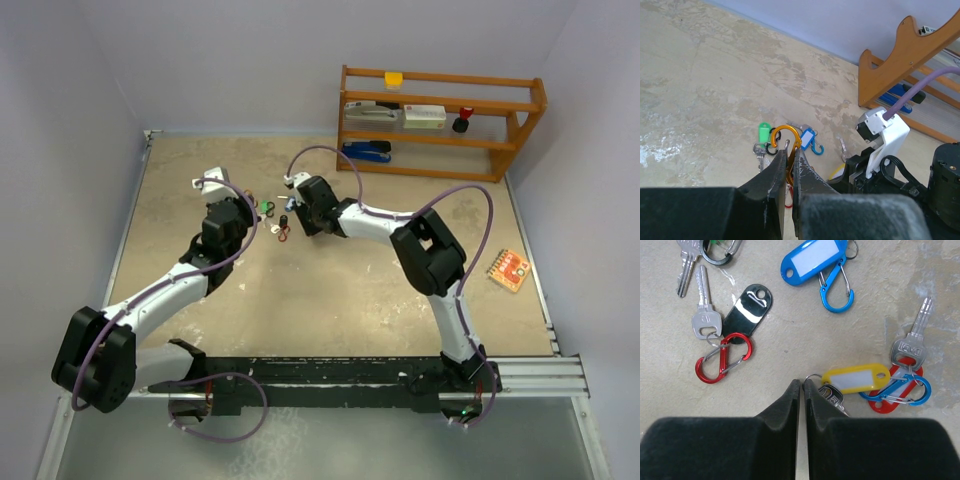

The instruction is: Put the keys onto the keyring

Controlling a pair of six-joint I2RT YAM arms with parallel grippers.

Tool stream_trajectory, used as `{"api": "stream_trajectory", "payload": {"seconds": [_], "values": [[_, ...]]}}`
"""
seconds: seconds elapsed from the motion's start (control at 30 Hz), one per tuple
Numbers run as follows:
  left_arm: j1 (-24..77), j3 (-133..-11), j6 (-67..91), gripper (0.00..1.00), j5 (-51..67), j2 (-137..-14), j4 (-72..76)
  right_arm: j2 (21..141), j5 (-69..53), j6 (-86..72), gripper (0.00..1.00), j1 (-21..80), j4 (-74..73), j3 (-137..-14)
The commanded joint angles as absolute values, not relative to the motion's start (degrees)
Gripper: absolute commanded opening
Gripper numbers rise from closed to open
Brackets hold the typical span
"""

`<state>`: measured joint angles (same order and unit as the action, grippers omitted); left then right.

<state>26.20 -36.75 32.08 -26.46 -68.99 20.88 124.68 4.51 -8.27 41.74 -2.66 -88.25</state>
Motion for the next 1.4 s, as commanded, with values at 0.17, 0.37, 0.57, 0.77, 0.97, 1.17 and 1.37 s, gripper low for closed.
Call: {"api": "stream_trajectory", "payload": {"seconds": [0.17,0.37,0.57,0.77,0.97,1.17,1.37], "values": [[25.66,-36.49,33.04,0.0,-25.26,-68.96,23.38,116.93,4.97,-9.49,0.04,42.16,-1.4,-84.39],[25.63,-36.55,33.21,0.0,-24.54,-69.45,23.55,112.41,5.19,-10.08,0.01,42.13,-0.15,-81.78],[25.58,-36.56,33.36,0.0,-24.17,-69.69,23.73,110.23,5.34,-10.78,0.12,42.18,-1.78,-80.65],[25.64,-36.56,33.57,0.0,-23.98,-69.42,23.65,113.96,8.56,-13.23,0.49,41.95,-9.16,-85.67],[25.61,-36.48,33.56,0.0,-24.08,-69.12,23.47,115.94,9.99,-18.65,0.53,40.99,-10.71,-87.21],[25.61,-36.52,33.43,0.0,-24.08,-69.09,23.48,118.91,12.04,-22.41,0.53,40.6,-13.71,-90.9],[25.58,-36.42,33.31,0.0,-24.21,-68.87,23.47,121.11,11.88,-25.09,0.54,39.97,-13.69,-92.62]]}}
